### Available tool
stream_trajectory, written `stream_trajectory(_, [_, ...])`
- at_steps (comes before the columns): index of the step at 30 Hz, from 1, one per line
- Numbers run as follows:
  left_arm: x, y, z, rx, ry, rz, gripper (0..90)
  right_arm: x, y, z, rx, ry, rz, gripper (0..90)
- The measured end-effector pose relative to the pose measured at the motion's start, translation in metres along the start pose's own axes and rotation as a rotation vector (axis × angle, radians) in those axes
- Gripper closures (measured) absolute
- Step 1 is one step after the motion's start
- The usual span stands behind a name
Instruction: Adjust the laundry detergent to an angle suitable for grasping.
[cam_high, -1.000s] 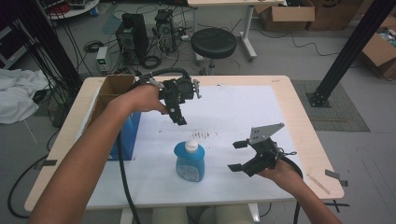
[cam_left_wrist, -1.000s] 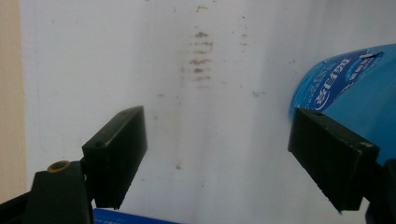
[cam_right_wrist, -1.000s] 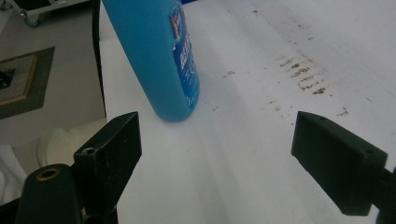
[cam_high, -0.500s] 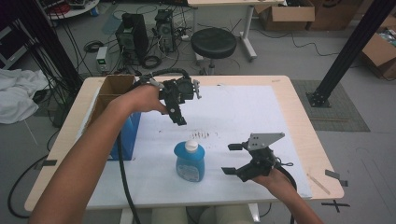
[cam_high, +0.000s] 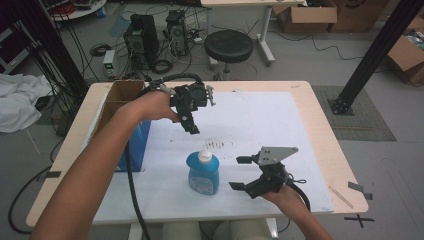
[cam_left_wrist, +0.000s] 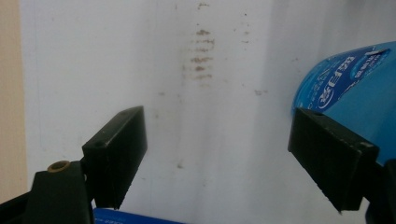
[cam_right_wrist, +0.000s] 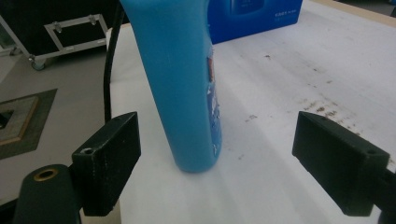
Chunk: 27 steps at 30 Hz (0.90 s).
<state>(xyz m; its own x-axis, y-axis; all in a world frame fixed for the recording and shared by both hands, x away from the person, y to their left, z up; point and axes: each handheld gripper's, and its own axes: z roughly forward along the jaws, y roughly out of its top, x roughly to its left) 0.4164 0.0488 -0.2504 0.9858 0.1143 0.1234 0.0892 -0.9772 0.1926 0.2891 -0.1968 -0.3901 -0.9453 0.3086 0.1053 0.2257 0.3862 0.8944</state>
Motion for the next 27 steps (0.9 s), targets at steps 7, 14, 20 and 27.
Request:
stream_trajectory(7, [0.000, -0.001, 0.000, -0.001, 0.002, 0.001, 20.2, 0.006, 0.006, 0.014, -0.019, -0.007, -0.019, 15.0])
stream_trajectory(14, [0.001, -0.001, 0.000, -0.003, 0.002, 0.004, 20.2, 0.010, 0.010, 0.026, -0.043, -0.006, -0.020, 15.0])
stream_trajectory(20, [0.001, -0.001, 0.000, -0.004, 0.003, 0.006, 20.2, 0.015, 0.013, 0.038, -0.058, 0.000, -0.030, 15.0])
stream_trajectory(27, [0.001, -0.002, 0.000, -0.005, 0.003, 0.004, 20.2, 0.020, 0.016, 0.051, -0.076, 0.003, -0.038, 14.9])
